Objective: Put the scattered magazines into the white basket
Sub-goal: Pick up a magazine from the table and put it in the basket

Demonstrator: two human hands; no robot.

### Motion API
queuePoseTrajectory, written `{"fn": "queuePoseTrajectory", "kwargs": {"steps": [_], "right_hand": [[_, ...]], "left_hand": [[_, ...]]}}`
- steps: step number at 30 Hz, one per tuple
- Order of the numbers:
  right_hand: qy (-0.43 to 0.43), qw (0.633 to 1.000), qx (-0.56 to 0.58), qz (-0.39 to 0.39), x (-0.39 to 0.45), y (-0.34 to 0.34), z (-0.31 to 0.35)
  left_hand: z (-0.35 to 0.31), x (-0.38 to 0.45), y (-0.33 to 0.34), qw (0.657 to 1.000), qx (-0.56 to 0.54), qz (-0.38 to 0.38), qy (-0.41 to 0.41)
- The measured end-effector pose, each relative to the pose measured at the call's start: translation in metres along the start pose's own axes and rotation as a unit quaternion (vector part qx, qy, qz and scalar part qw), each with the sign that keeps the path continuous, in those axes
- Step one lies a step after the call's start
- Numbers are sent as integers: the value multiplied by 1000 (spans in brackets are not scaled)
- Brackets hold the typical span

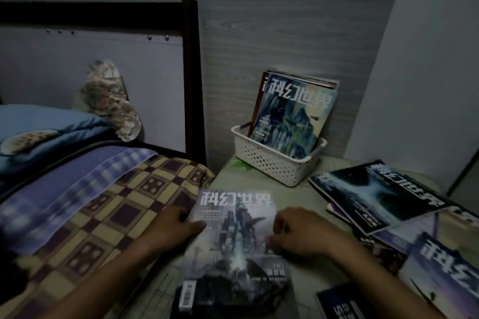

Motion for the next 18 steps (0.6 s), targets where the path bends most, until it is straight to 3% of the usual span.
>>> {"fn": "queuePoseTrajectory", "kwargs": {"steps": [4,6,8,10,12,15,18], "right_hand": [[9,999,31,-42,-8,30,-13],[9,997,38,-61,-12,32,-11],[12,996,42,-73,-17,32,-9],[1,998,36,-58,-21,39,-5],[-12,999,33,-29,-22,48,-3],[-17,997,65,-27,-22,51,-6],[-23,989,135,-55,-24,49,-5]], "left_hand": [[-17,-17,24,996,80,-27,36],[-29,-22,41,996,75,10,50],[-35,-21,41,994,-104,10,18],[-34,-19,29,963,-266,-46,-11],[-28,-15,13,940,-328,-94,-28],[-23,-14,8,901,-428,-29,-61],[-41,-29,20,933,-357,45,-25]]}}
Point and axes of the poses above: each hand's wrist, its own x-axis towards the middle knuckle, its own y-axis out of the palm, z = x × y, the point moved 6 cm from there along x, towards the middle knuckle, and after that the axes turned 8 degrees about z, right-handed, at the moved point
